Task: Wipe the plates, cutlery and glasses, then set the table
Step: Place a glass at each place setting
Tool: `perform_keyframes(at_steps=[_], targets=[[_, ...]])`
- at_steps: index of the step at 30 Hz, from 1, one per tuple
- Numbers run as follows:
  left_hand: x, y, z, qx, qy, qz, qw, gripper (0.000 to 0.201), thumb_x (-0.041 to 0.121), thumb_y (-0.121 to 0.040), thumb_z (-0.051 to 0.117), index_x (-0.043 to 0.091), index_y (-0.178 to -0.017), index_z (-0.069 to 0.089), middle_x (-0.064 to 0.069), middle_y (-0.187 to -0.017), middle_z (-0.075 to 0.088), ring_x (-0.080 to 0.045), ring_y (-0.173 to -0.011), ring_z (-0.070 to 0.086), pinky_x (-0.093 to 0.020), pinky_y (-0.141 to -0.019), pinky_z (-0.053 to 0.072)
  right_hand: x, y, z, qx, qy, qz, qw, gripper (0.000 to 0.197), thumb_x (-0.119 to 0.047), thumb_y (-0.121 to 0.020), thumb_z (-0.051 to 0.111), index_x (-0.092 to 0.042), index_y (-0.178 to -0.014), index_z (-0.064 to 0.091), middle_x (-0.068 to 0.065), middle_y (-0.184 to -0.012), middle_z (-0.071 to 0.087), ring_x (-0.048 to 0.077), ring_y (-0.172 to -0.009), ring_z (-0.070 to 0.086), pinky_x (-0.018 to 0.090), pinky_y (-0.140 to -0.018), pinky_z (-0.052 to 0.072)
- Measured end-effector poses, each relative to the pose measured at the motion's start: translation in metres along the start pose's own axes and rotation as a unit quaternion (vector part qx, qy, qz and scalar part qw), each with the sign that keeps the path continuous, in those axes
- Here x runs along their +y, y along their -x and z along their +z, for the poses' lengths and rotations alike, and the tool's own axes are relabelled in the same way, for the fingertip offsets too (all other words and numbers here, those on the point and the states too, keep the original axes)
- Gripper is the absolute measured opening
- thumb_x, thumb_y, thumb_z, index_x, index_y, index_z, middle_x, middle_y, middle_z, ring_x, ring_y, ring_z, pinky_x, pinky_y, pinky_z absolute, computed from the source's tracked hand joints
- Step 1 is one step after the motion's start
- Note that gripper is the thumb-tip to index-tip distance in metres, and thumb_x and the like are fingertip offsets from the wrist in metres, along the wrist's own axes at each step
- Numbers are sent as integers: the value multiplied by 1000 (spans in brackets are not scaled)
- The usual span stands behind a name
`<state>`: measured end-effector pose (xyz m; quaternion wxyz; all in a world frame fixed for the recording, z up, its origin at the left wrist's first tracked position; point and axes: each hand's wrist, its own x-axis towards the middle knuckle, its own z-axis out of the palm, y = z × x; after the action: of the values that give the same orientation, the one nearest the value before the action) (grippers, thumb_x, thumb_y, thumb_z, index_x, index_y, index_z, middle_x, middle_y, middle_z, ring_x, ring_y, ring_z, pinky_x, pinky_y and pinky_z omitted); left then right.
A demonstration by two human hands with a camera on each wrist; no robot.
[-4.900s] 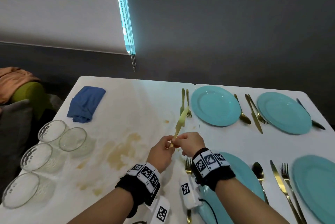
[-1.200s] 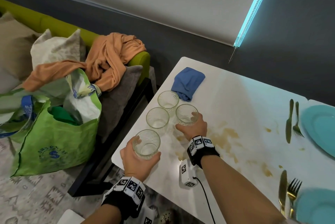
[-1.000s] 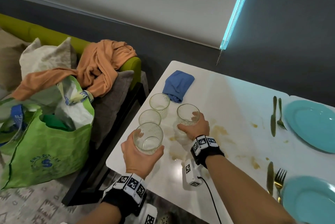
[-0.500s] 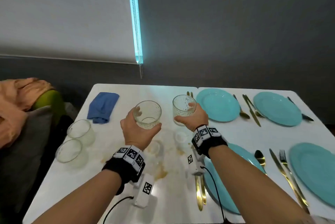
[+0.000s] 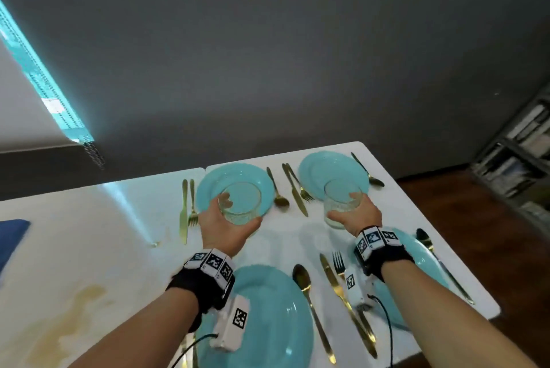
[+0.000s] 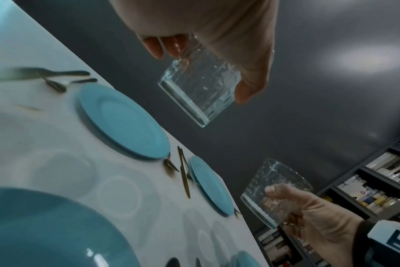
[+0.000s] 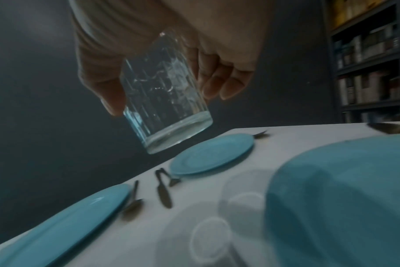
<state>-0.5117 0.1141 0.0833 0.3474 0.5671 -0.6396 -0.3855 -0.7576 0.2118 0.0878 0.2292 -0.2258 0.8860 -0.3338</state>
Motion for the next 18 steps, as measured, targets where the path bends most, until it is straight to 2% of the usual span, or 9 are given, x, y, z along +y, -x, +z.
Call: perform_keyframes(at_steps=[5, 10, 13, 18], targets=[[11, -3, 62, -58, -35, 2, 998, 84, 30, -52, 90, 12, -124, 52, -7, -116, 62, -25, -111, 56, -35, -97, 47, 46, -55, -37, 25, 1, 64, 998, 77, -30, -64, 82, -13, -130, 46, 14, -130, 54, 32, -122, 47, 35, -101, 41], [15, -14, 105, -101, -51, -11, 994, 90, 42, -43, 89, 19, -121, 52, -6, -109, 65, -24, -105, 59, -41, -92, 53, 75, -103, -53, 62, -54, 132, 988, 80, -32, -58, 85, -17, -127, 48, 15, -129, 54, 31, -120, 50, 36, -102, 44], [17, -21, 127, -113, -66, -16, 991, 94, 49, -40, 85, 21, -123, 51, -6, -110, 63, -23, -105, 59, -40, -91, 53, 88, -124, -59, 72, -74, 160, 982, 81, -29, -60, 85, -16, -130, 47, 13, -133, 51, 31, -122, 49, 37, -103, 43], [23, -27, 152, -121, -81, -16, 989, 88, 41, -49, 89, 18, -125, 50, -6, -113, 62, -22, -107, 58, -31, -87, 51, 102, -142, -64, 82, -97, 184, 975, 84, -23, -63, 84, -17, -135, 42, 13, -138, 47, 33, -124, 47, 38, -104, 42]])
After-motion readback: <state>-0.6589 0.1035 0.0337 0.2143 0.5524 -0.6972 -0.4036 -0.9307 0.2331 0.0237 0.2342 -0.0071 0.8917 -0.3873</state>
